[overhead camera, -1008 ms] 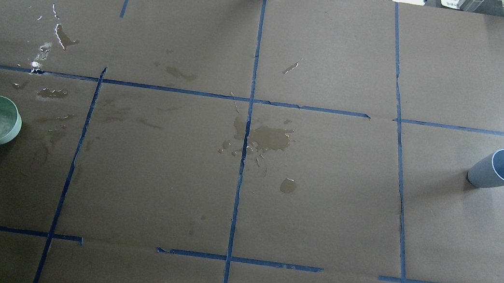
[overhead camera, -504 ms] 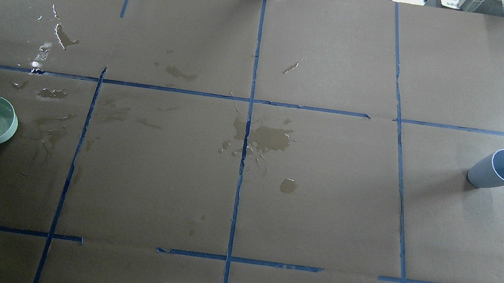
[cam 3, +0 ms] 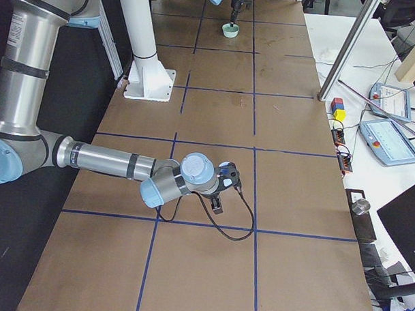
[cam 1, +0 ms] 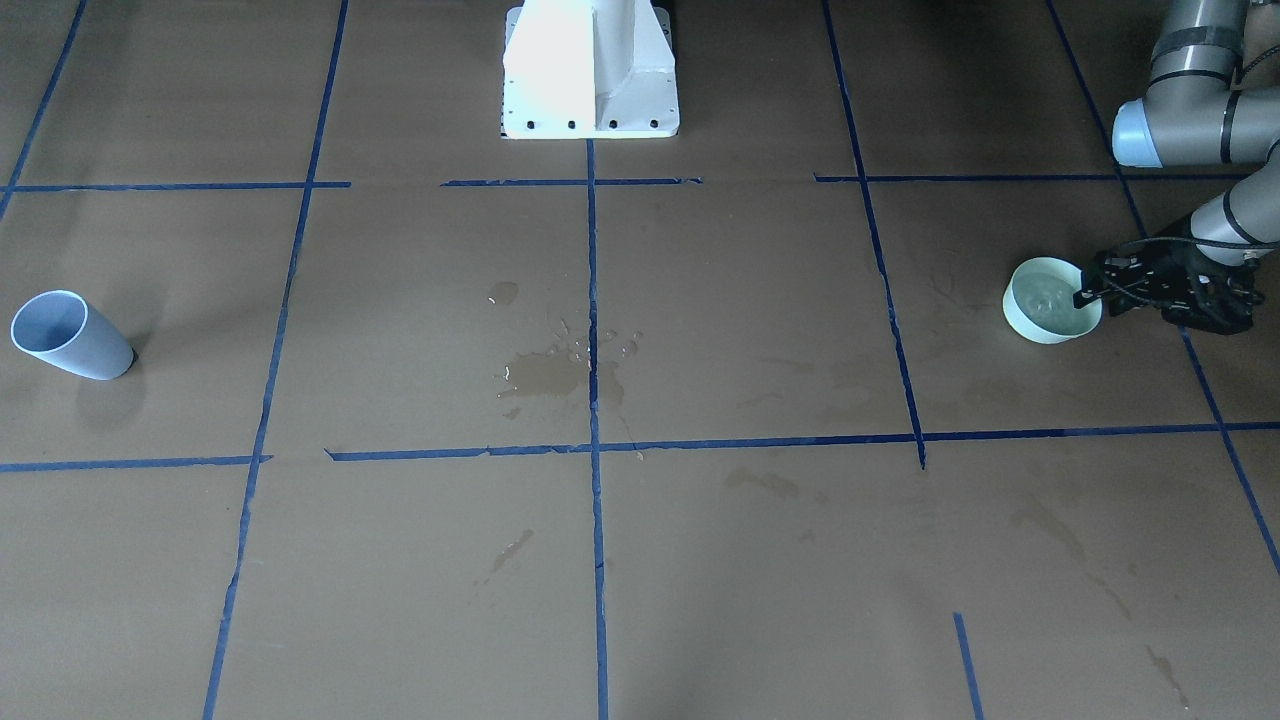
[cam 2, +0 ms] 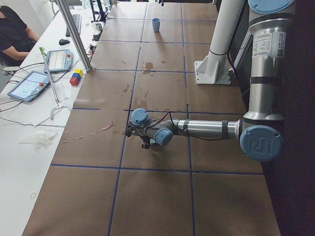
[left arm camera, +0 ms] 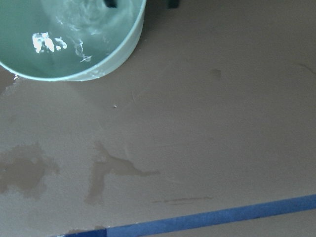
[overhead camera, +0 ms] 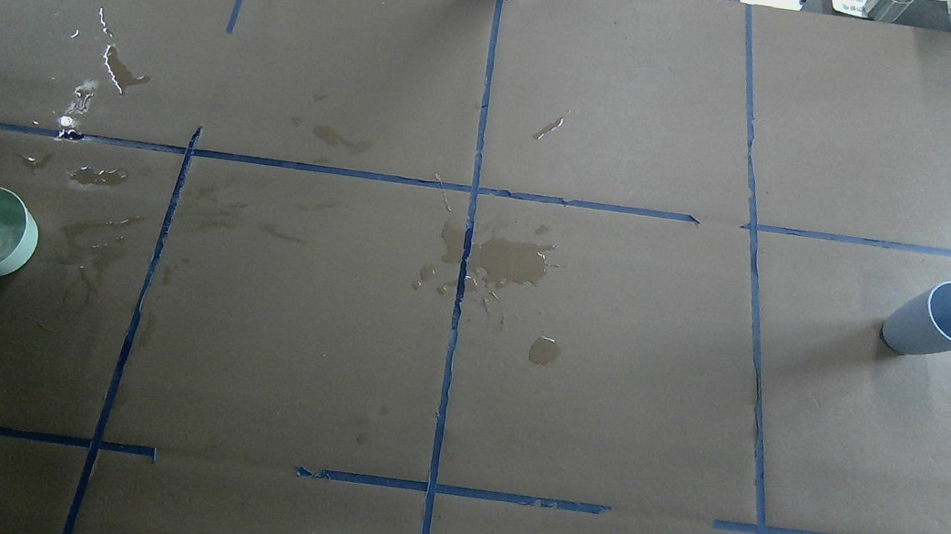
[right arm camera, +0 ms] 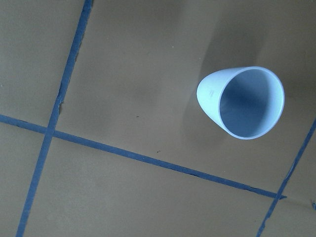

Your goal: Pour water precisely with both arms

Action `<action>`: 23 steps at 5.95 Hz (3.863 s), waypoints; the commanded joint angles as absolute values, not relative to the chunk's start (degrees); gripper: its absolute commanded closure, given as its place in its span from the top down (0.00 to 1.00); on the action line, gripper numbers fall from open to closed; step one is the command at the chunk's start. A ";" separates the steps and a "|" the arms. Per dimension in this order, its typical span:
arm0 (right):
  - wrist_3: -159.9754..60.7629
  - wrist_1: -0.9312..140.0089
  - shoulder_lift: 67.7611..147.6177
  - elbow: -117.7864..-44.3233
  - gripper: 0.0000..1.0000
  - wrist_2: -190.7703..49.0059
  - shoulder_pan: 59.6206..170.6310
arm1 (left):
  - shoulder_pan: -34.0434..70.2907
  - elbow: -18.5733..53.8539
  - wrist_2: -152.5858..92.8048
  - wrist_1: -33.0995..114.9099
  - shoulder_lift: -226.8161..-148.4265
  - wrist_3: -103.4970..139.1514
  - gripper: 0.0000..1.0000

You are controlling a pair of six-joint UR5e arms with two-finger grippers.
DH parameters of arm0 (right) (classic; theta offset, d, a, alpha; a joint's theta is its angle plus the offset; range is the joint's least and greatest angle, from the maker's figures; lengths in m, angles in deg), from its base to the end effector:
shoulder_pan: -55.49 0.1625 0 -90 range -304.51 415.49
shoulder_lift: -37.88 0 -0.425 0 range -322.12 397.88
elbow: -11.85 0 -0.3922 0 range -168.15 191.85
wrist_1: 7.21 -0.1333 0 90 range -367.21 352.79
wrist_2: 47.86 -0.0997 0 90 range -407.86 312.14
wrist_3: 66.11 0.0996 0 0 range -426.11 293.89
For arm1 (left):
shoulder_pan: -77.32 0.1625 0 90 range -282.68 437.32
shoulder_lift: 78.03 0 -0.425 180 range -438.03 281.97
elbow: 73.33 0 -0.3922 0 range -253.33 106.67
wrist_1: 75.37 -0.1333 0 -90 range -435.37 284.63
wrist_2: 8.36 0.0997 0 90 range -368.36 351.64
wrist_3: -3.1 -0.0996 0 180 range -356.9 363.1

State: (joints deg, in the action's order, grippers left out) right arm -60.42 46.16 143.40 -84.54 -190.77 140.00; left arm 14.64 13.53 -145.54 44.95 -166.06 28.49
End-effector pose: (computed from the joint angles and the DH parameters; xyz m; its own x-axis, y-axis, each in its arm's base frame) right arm 0.0163 -0.3930 0.6415 0.5707 -0.3347 0.7499 0.0284 0.9207 0.3893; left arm 0.1737 -0.4675 0.6410 0.5941 0.1879 -0.7822 -0.1777 0.9790 0.1002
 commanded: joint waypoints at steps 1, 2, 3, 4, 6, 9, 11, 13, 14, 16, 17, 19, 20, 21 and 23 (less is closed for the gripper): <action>-60.39 46.32 143.35 -84.13 1.00 -190.24 140.13 | 9.95 13.94 -149.49 44.60 -166.35 28.50 0.93; -60.39 47.97 143.44 -84.21 1.00 -190.33 140.57 | 5.82 15.43 -149.86 44.60 -166.27 28.41 1.00; -60.48 53.99 143.00 -85.00 1.00 -189.98 141.18 | 1.69 16.75 -149.51 44.60 -165.92 27.80 1.00; -60.48 56.57 143.00 -85.44 1.00 -187.28 141.71 | -0.44 17.45 -149.25 44.68 -165.66 27.62 1.00; -60.57 63.24 143.00 -88.67 1.00 -183.67 141.98 | -5.53 18.25 -149.07 43.12 -161.91 18.72 1.00; -60.57 68.89 143.17 -94.21 1.00 -180.30 140.84 | -12.32 25.16 -141.87 20.33 -161.52 1.87 1.00; -60.92 76.28 142.82 -98.44 1.00 -180.75 140.31 | -12.68 25.99 -142.65 14.57 -160.65 1.95 1.00; -60.92 75.68 142.91 -97.92 1.00 -180.48 140.31 | -12.42 31.67 -144.93 7.87 -160.04 1.78 1.00; -61.10 75.50 143.17 -97.40 1.00 -180.40 140.31 | -12.33 33.09 -144.94 7.86 -160.20 1.69 1.00; -61.18 75.50 144.22 -97.40 1.00 -180.23 140.31 | -11.63 32.58 -144.85 7.51 -160.12 -3.32 1.00; -62.06 75.50 144.32 -97.57 1.00 -180.66 140.31 | -11.63 32.67 -145.11 7.77 -158.72 -3.32 1.00; -63.11 76.11 144.14 -97.66 1.00 -180.84 140.13 | -11.63 33.71 -147.40 8.74 -157.83 -3.50 1.00; -63.21 76.20 144.23 -98.01 1.00 -185.10 140.13 | -11.63 32.94 -147.40 8.65 -157.83 -3.50 1.00; -63.47 76.20 144.32 -98.62 1.00 -185.58 140.22 | -11.63 32.76 -147.31 8.56 -157.74 -3.41 1.00; -63.47 76.20 143.79 -98.19 1.00 -184.97 140.57 | -11.63 33.10 -146.87 7.78 -157.66 -3.50 1.00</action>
State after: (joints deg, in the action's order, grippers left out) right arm -63.45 76.19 143.99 -98.41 -185.02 140.33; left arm -11.63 32.93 -146.98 8.23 -157.79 -3.48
